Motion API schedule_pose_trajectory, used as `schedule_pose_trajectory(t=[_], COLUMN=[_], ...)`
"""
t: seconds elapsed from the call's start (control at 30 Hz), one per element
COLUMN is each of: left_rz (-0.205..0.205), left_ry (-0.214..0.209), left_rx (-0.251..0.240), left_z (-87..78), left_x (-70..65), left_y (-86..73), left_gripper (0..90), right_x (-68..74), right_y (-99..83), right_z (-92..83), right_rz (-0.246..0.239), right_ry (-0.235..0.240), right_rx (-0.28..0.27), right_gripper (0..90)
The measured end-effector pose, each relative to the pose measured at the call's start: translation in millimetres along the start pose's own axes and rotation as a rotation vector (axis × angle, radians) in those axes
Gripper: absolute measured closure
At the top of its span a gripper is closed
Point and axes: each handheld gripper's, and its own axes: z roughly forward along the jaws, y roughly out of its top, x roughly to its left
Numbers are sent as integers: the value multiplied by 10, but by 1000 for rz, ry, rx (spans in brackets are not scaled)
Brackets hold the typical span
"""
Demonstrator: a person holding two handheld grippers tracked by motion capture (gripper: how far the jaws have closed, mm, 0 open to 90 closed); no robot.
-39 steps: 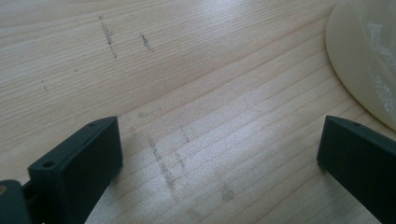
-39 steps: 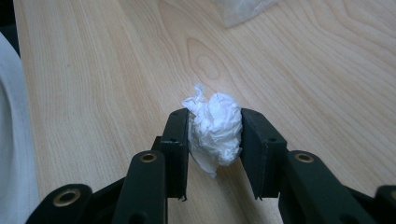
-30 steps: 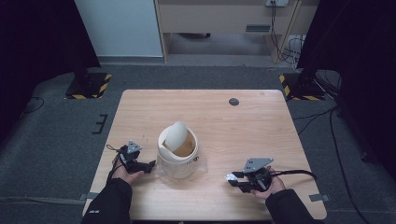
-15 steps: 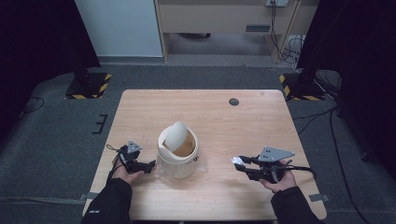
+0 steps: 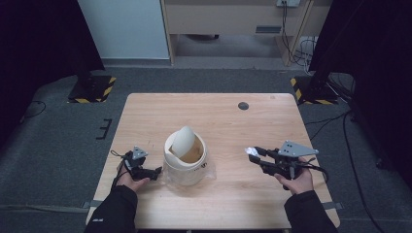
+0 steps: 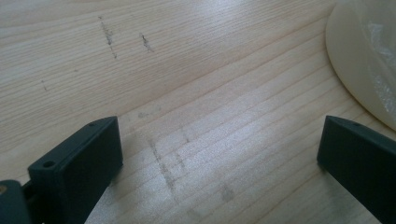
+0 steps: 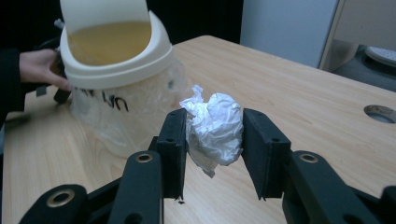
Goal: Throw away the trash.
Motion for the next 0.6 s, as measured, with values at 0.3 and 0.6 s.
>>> schedule_pose_trajectory(t=[0.3, 0.6], left_rz=[0, 0], left_ry=[0, 0], left_rx=[0, 0], left_z=[0, 0], left_x=[0, -1], left_y=[0, 0], left_gripper=[0, 0], right_x=[-39, 6], right_y=[240, 511], right_z=[-5, 111], right_rz=[-3, -24], right_ry=[10, 40], right_rx=[-79, -138], right_gripper=[614, 613])
